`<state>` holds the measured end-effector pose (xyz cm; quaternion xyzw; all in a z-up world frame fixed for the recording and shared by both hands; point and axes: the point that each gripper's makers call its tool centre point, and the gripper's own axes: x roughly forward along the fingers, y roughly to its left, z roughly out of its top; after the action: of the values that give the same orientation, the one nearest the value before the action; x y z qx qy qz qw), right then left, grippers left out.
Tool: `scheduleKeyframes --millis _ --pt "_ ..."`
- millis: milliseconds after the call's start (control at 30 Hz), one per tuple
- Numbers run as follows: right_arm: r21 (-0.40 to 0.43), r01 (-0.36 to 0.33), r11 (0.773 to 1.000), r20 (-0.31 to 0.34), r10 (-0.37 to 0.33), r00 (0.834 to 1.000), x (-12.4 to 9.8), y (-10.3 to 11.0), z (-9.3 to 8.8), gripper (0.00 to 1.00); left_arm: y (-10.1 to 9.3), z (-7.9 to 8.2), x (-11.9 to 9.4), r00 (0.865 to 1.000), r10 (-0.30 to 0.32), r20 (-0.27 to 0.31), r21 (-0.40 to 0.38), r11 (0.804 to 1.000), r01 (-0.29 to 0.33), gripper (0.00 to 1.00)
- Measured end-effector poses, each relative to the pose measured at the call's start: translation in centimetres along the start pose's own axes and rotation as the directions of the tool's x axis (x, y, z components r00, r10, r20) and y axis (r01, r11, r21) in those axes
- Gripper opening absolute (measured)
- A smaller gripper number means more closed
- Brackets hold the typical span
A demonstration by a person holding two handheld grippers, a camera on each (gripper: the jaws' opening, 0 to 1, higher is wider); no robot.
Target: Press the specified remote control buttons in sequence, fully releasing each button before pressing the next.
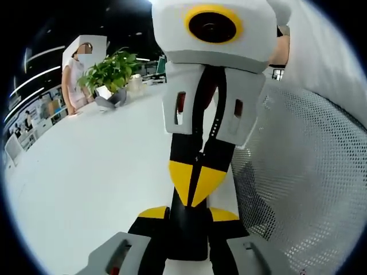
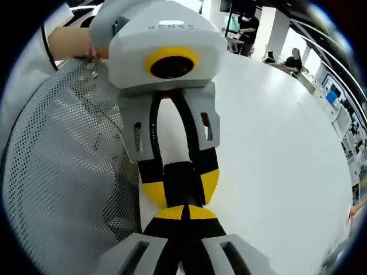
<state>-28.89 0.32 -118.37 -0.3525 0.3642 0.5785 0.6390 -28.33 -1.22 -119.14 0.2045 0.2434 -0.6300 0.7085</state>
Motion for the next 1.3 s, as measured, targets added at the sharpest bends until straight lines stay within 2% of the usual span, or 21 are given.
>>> scheduleKeyframes --millis 67,167,267,333,533,733,1000,1167,1300 --pt "0.009 -0.005 1.0 -0.003 0.005 1.0 0.01 -0.12 0.04 0.0 -0.02 0.05 0.0 1.0 -0.004 0.009 0.001 1.0 0.004 0.25" --pt "0.068 -0.018 0.998 0.005 0.017 1.0 0.03 -0.24 0.04 0.0 -0.07 0.07 -0.08 1.0 -0.005 0.011 0.003 1.0 0.005 0.25" --pt "0.074 -0.005 0.997 0.006 0.004 1.0 0.07 -0.25 0.03 0.0 -0.11 0.24 -0.01 1.0 0.004 -0.011 -0.004 1.0 -0.004 0.25" --pt "0.065 0.017 0.998 0.002 -0.018 1.0 0.15 -0.21 0.08 0.0 -0.06 0.25 0.07 0.998 0.006 -0.057 0.002 1.0 -0.006 0.25" --pt "0.1 0.016 0.995 -0.026 -0.013 1.0 0.22 -0.49 0.14 0.0 0.06 0.16 0.15 0.997 0.021 -0.073 -0.008 1.0 -0.022 0.24" --pt "0.133 0.032 0.991 0.0 -0.032 0.999 0.21 -0.48 0.11 0.0 0.18 0.05 0.2 0.998 0.022 -0.06 -0.006 1.0 -0.022 0.24" --pt "0.19 0.048 0.981 0.068 -0.062 0.996 0.27 -0.83 0.42 0.0 0.35 0.2 0.23 0.998 0.024 -0.057 -0.004 1.0 -0.025 0.25" --pt "0.2 0.053 0.978 0.068 -0.068 0.995 0.34 -0.87 0.58 0.0 0.27 0.37 0.13 0.998 0.048 -0.045 -0.008 0.999 -0.049 0.25" --pt "0.226 0.054 0.973 0.104 -0.079 0.991 0.42 -0.97 0.89 0.0 0.51 0.3 0.1 0.997 0.061 -0.056 -0.028 0.998 -0.062 0.26"
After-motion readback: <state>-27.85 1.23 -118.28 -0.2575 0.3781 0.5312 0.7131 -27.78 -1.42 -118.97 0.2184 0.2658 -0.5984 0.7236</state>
